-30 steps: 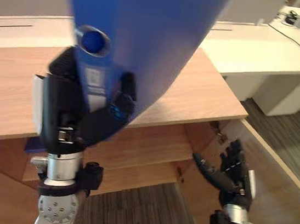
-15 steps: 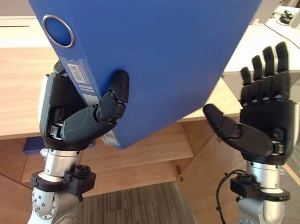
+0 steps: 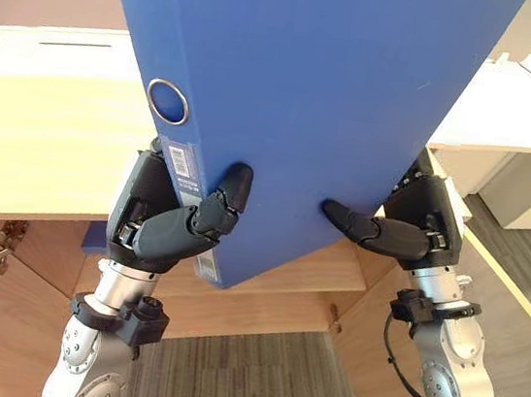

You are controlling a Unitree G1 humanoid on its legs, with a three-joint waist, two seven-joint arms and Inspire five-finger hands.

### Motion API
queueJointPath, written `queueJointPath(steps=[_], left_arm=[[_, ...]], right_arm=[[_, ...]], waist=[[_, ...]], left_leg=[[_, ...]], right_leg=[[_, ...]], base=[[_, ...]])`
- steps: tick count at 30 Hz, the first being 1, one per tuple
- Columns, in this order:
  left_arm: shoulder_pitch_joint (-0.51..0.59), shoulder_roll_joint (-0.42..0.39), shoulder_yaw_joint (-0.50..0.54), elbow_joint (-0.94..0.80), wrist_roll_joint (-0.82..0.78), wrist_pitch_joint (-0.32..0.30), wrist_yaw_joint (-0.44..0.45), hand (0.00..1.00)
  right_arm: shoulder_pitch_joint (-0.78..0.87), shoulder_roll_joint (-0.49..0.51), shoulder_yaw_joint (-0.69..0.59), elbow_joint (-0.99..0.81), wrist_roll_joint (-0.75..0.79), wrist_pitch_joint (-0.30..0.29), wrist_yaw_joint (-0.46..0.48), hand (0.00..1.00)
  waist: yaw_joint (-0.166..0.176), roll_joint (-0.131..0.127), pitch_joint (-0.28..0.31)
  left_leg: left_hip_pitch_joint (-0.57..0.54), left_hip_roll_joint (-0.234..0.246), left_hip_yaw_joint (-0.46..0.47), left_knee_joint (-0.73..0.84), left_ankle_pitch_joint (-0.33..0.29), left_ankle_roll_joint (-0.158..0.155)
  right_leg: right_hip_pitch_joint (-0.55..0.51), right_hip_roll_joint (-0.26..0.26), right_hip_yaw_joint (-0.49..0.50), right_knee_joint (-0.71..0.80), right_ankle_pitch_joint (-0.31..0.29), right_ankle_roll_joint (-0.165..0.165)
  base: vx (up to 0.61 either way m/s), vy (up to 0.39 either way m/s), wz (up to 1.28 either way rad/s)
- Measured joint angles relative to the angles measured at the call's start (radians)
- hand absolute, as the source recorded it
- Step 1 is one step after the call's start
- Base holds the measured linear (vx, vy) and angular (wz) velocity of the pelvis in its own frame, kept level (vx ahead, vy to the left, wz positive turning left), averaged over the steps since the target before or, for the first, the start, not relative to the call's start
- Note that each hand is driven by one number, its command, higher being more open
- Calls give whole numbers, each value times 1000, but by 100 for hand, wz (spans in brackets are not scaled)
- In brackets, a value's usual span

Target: Walk over to the cabinet, pick up the folder, carry it to the office cabinet, place the folder inside the office cabinet, then close the office cabinet door

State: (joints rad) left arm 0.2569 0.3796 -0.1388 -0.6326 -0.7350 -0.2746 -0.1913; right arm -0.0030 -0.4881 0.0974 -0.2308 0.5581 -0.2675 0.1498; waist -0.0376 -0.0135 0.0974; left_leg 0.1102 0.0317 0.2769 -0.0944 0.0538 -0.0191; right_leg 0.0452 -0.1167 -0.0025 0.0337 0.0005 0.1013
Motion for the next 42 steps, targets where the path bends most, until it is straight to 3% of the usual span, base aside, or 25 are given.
queueJointPath(steps=[3,8,13,14,19,25,31,35,42], left_arm=[[0,4,1,27,-24,10,-9,0],[0,19,23,35,-10,9,-10,0],[0,-80,96,49,163,-3,72,0],[0,-105,111,51,198,-4,90,100],[14,-199,168,51,362,-49,175,100],[124,-321,278,83,547,-49,299,100],[241,-443,438,234,579,-19,392,100],[274,-448,446,388,552,9,386,100],[199,-363,343,926,603,94,305,100]], right_arm=[[-16,-44,30,29,10,3,20,0],[-31,-52,29,55,10,5,28,0],[-30,32,31,19,-21,5,52,0],[-30,59,42,-9,-43,4,61,0],[-38,163,46,-28,-114,4,51,0],[-42,230,38,-28,-166,4,-16,0],[-41,267,-6,-28,-174,5,-72,0],[-41,269,-1,-18,-198,7,-74,0],[-42,233,192,60,-262,18,-64,0]], waist=[[-2,16,-11],[7,18,-12],[23,19,-22],[26,18,-26],[54,15,-42],[70,13,-43],[90,5,-47],[102,-11,-57],[98,-23,-63]], left_leg=[[-11,-3,-22,0,10,2],[-29,-2,-54,-1,30,1],[-48,-2,-89,-1,45,0],[-54,-2,-99,-1,48,-1],[-69,-3,-138,-1,61,0],[-84,-1,-181,-2,74,-5],[-98,4,-204,-2,78,-11],[-104,4,-210,-2,79,-12],[-118,8,-206,-2,79,-13]], right_leg=[[0,-4,-21,0,0,0],[0,-5,-54,-2,0,-1],[0,-6,-87,-6,1,-3],[1,-6,-94,-8,1,-4],[8,-8,-133,-9,0,-6],[15,-6,-175,-8,-6,-15],[20,-5,-201,-18,-15,-16],[20,-5,-210,-22,-15,-16],[-2,-3,-206,-17,-11,-20]], base=[[-43,-8,20],[-56,-13,20],[-36,-6,21],[-20,-6,22],[-33,-5,23],[-58,-8,22],[-31,-17,13],[7,-14,7],[-6,-4,-4]])
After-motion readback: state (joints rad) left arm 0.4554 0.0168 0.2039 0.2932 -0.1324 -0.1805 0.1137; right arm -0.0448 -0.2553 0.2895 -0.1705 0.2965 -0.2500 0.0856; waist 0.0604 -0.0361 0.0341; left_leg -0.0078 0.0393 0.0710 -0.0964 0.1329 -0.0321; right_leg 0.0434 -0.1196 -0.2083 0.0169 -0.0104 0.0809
